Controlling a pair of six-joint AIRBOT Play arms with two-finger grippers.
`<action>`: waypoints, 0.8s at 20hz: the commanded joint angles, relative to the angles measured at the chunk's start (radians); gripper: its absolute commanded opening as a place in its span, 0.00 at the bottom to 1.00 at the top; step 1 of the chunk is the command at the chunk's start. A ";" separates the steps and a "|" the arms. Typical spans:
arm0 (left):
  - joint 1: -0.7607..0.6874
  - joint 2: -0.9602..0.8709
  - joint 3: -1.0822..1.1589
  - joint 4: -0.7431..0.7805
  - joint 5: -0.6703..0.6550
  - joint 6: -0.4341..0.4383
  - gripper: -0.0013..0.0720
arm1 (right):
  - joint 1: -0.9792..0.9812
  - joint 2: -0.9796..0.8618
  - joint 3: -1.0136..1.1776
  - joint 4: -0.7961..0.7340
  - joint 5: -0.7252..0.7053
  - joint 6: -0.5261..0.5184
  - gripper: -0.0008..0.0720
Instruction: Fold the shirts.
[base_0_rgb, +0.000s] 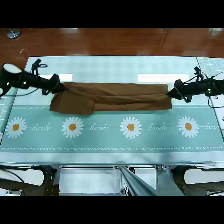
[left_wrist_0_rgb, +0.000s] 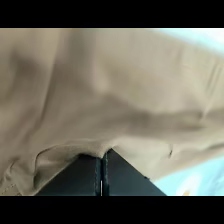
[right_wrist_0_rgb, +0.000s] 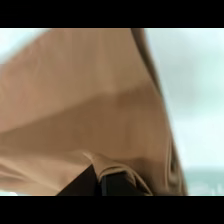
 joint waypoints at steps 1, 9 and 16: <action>-0.010 -0.153 0.203 -0.007 0.005 -0.080 0.05 | 0.002 -0.086 0.083 0.036 -0.011 0.004 0.07; -0.011 -0.249 0.260 -0.007 -0.064 -0.094 0.25 | 0.036 -0.195 0.197 0.059 -0.050 0.061 0.15; 0.144 -0.124 0.293 0.241 -0.445 -0.079 0.97 | -0.137 -0.108 0.333 -0.194 0.313 -0.011 0.86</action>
